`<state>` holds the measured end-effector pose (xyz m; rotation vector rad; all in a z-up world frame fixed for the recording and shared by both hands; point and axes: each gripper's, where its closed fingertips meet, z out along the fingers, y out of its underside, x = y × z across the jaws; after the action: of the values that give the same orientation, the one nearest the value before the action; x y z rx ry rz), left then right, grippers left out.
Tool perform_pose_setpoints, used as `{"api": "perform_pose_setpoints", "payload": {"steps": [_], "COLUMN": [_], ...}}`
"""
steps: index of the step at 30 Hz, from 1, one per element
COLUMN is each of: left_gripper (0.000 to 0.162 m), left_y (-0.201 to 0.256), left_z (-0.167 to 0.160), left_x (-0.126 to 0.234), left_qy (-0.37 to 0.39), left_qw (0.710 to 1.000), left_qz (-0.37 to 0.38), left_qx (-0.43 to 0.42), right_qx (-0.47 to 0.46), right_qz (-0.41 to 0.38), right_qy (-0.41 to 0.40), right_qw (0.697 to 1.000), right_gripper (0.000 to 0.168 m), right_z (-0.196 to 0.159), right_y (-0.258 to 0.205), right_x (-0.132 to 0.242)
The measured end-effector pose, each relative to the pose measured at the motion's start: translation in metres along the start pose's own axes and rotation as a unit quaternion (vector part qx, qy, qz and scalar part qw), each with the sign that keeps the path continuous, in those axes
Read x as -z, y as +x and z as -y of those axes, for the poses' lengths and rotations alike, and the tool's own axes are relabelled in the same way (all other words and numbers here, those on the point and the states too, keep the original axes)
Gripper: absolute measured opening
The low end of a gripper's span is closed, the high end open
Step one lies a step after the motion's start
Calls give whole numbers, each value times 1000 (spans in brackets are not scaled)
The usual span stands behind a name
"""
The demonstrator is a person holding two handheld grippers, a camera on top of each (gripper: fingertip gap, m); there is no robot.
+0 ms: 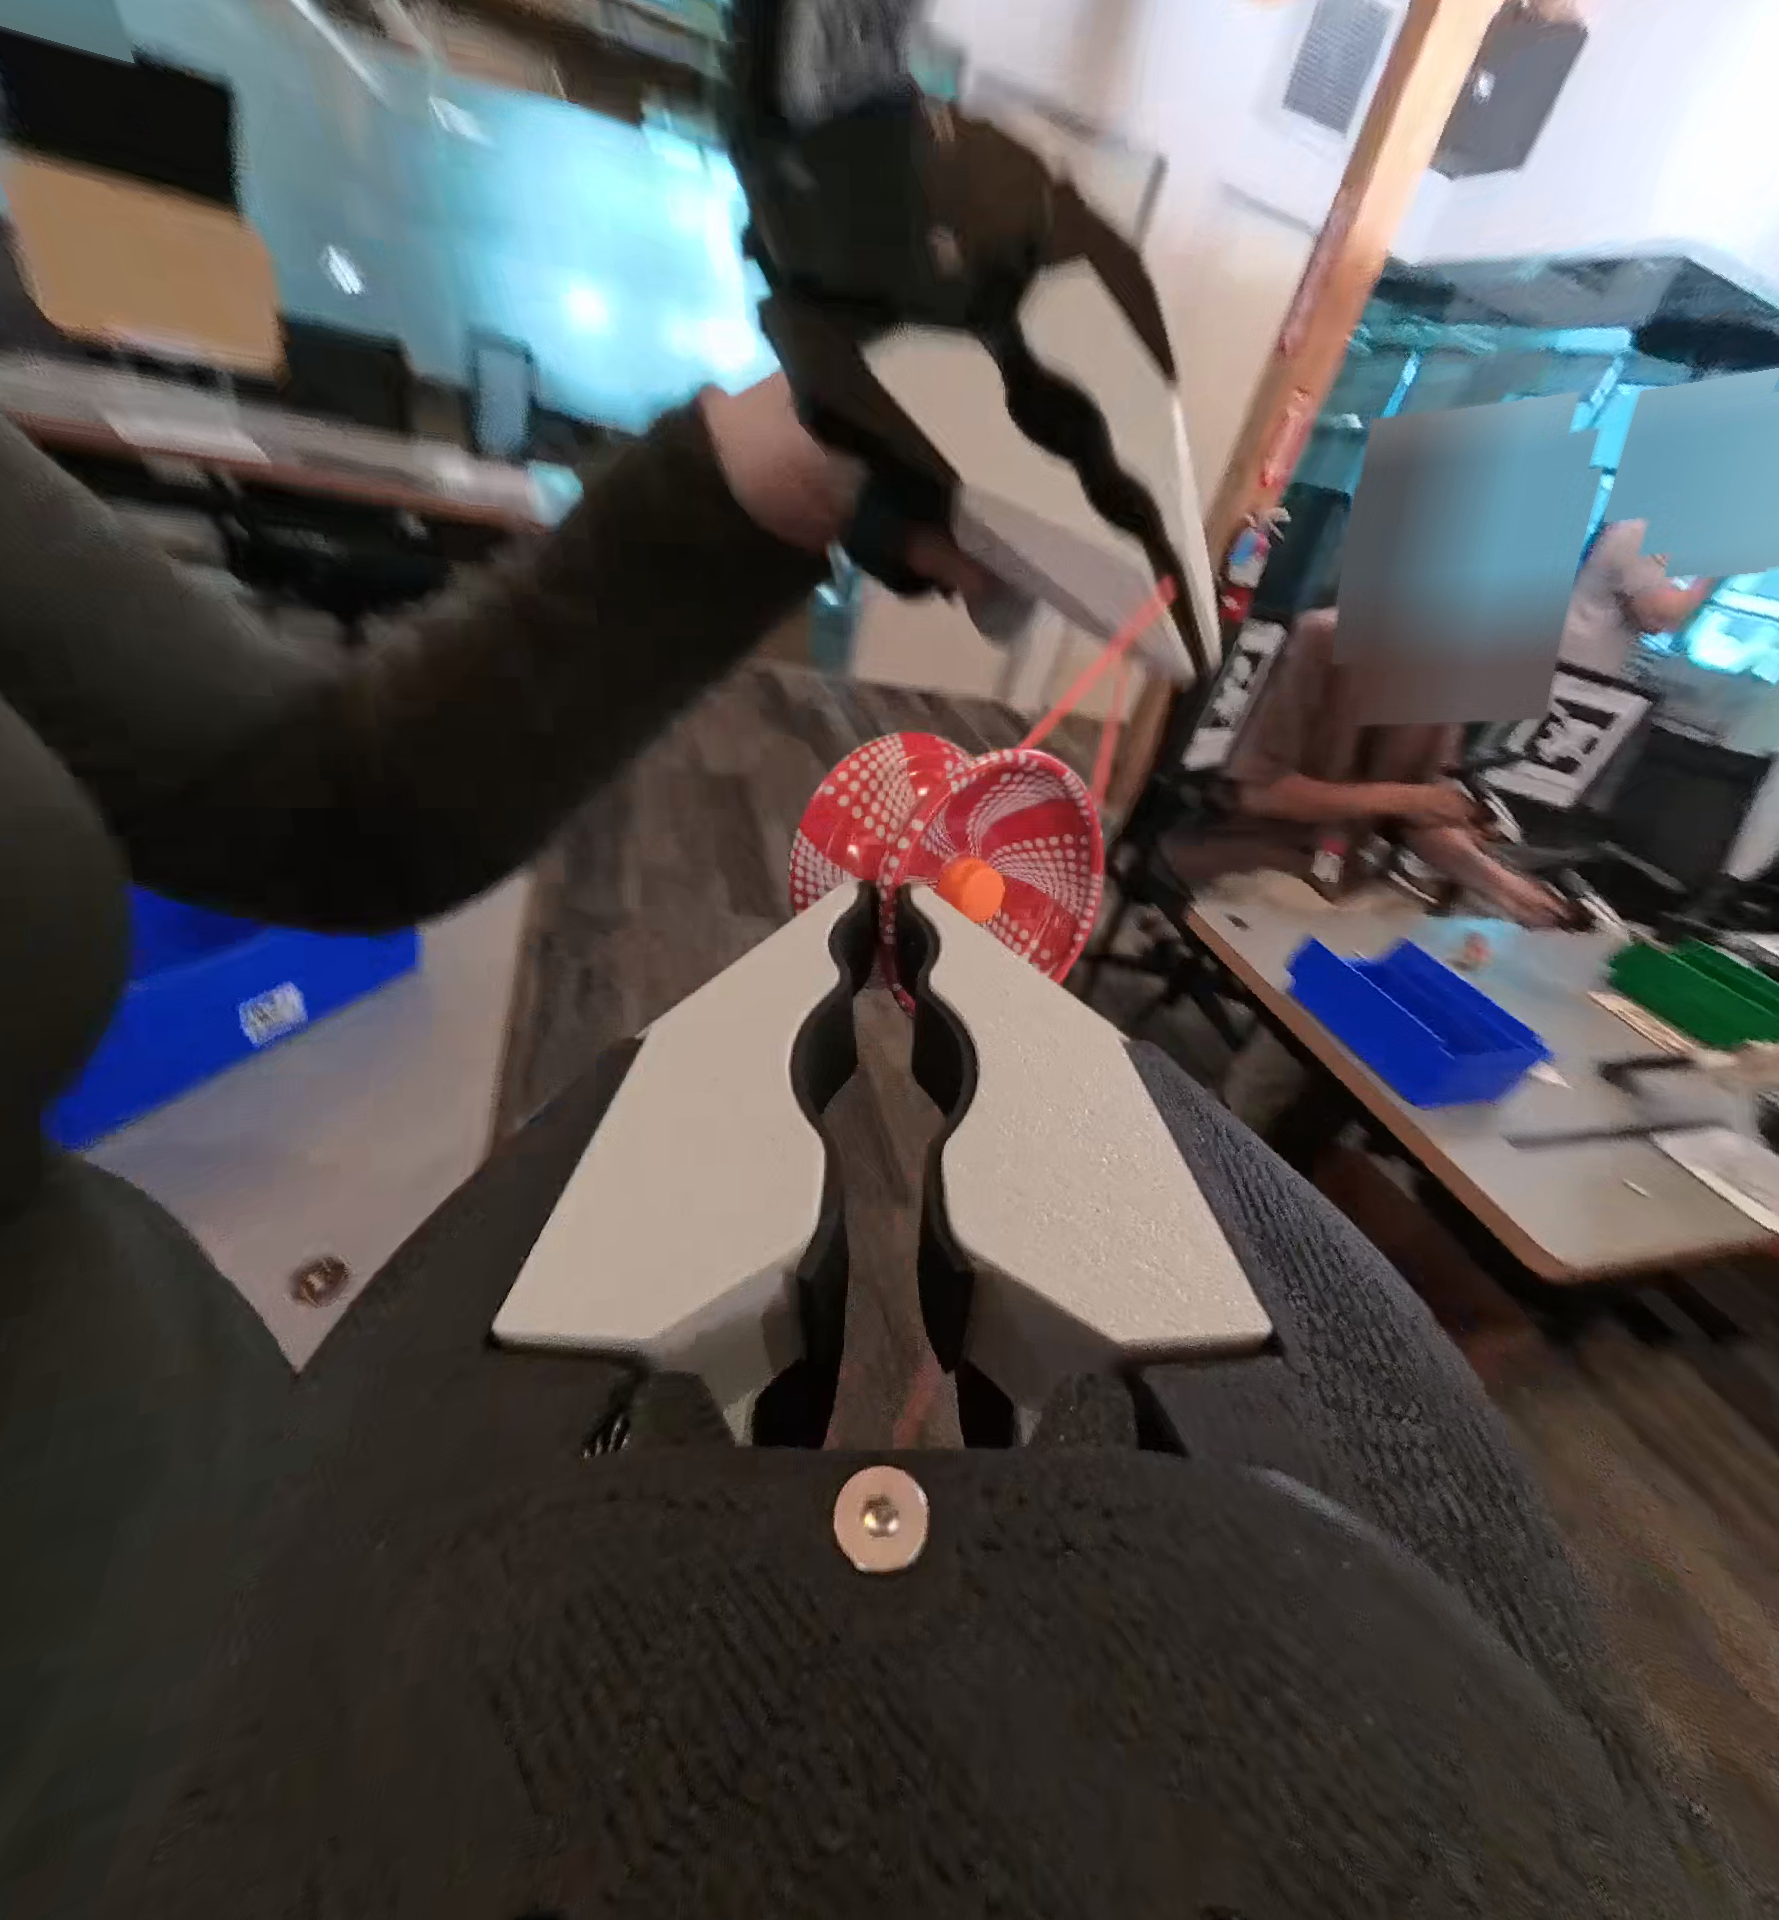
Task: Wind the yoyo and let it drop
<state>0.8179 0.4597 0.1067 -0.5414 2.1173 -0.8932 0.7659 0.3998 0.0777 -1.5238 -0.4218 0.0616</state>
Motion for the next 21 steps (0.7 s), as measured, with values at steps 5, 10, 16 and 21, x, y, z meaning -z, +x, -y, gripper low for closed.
{"api": "perform_pose_setpoints", "payload": {"steps": [5, 10, 16, 21], "left_gripper": [0, 0, 0, 0], "left_y": [27, 123, 134, 57], "left_z": [-38, -43, -9, -24], "left_x": [-43, -66, -26, -18], "left_qy": [12, 50, 135, 106], "left_qw": [991, 952, 933, 975], "left_qz": [-104, -275, -321, -152], "left_qx": [86, 128, 89, 121], "right_qx": [-82, -64, 53, 72], "right_qz": [21, -115, -130, 53], "right_qy": [120, 113, -74, -84], "right_qw": [989, 985, 987, 992], "right_gripper": [1, 1, 1, 2], "right_z": [37, 25, -41, -47], "right_y": [-4, 38, 37, -28], "right_x": [6, 15, 6, -4]}}
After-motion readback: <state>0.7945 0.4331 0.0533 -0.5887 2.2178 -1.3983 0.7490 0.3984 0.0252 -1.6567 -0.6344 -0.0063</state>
